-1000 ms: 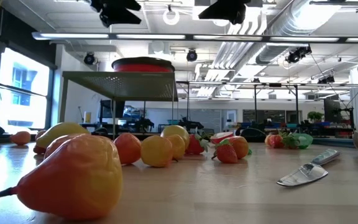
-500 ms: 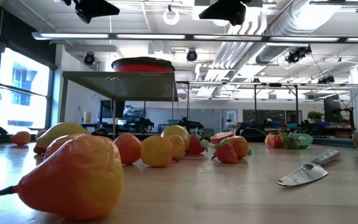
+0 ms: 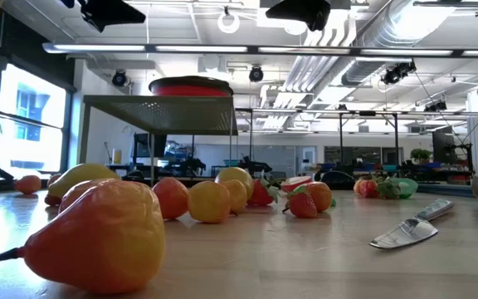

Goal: Pick & Place Fruit
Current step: Put the half apple into the red strainer on the shelf

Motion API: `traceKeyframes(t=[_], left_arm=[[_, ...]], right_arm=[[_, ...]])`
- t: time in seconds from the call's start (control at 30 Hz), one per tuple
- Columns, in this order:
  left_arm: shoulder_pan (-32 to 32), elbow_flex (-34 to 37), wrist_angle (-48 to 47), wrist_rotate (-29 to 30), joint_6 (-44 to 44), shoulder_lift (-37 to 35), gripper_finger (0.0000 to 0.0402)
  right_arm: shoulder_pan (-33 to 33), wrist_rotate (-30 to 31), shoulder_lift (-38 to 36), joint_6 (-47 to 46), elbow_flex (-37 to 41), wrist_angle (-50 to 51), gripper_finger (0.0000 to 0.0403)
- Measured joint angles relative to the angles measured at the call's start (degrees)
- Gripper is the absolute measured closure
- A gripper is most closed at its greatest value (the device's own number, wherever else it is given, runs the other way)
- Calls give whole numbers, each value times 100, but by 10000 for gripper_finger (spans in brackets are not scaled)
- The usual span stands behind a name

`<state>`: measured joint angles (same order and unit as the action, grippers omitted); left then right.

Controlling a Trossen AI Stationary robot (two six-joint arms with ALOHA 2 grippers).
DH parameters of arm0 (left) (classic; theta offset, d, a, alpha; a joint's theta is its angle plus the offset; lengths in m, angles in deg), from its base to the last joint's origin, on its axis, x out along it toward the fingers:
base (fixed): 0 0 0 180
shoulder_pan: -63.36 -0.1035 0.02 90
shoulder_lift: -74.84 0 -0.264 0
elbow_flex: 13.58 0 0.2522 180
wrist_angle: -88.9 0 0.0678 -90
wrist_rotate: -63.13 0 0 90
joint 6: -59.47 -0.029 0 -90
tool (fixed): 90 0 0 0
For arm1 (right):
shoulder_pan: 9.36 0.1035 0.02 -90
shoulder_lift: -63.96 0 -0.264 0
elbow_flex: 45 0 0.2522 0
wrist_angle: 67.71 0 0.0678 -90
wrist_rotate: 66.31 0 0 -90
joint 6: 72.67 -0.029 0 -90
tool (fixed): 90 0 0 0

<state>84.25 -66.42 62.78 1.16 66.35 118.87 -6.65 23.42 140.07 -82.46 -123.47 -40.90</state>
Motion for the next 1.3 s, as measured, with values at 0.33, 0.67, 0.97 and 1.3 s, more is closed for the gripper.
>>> traceKeyframes(t=[0.33, 0.67, 0.97, 1.3], left_arm=[[17, 150, 309, -680, -56, 0, 135], [14, 150, 302, -771, -58, 4, 135], [14, 150, 278, -770, -58, 4, 135], [14, 150, 200, -767, -56, 4, 135]], right_arm=[[3, 8, 18, 91, 2, -97, 101], [3, 8, 18, 85, 2, -303, 101], [-54, 27, 18, 103, 2, -473, 101], [-47, -2, 18, 102, 2, -475, 101]])
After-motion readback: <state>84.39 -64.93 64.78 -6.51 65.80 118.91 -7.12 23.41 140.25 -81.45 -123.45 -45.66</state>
